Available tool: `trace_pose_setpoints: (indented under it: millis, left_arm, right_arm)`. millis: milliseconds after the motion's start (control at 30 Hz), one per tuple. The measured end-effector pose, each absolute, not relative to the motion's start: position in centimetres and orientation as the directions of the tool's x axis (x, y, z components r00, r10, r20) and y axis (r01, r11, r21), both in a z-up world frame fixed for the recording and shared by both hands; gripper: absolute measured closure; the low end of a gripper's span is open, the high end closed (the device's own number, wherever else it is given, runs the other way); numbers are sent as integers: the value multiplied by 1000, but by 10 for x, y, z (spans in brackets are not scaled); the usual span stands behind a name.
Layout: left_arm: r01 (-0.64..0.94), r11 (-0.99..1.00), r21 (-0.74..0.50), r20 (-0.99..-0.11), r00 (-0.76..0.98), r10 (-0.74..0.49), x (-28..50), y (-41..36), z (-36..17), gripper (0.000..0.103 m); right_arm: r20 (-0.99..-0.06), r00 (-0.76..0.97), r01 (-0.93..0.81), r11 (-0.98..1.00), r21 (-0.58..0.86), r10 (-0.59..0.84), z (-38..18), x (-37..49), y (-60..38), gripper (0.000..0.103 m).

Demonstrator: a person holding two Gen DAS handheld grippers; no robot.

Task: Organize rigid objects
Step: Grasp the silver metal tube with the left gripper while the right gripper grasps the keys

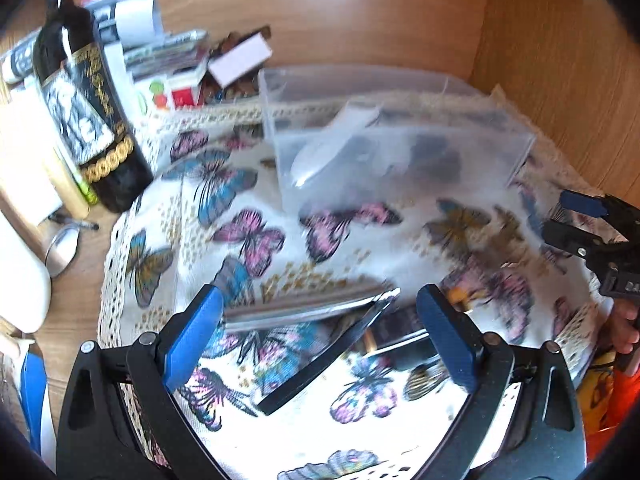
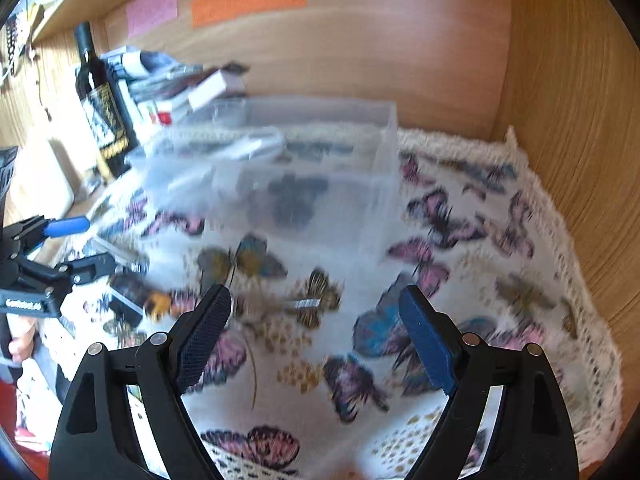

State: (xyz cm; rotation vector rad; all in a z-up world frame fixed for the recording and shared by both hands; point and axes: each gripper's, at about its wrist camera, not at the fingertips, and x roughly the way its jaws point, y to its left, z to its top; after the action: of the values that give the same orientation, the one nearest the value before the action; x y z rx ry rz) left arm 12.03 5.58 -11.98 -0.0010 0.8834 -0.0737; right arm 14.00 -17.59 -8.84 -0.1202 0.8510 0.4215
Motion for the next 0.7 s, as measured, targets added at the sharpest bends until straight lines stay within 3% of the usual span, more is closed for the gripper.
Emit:
trace_pose_setpoints:
  millis: [267, 433, 700]
  left_arm:
    - [47, 998, -46, -798, 599, -65, 129, 54, -127, 2]
    - [61, 998, 14, -806, 591, -24, 137, 46, -128, 2]
    - [78, 997, 6, -810, 585, -41, 136, 66, -124, 1]
  right_arm:
    - [-794, 521, -478, 878, 34, 314, -104, 142, -154, 16]
    - [-804, 500, -523, 852, 13, 320, -108, 146, -139, 15]
    - [-816, 466, -525, 849, 56, 342, -113, 145, -144, 15]
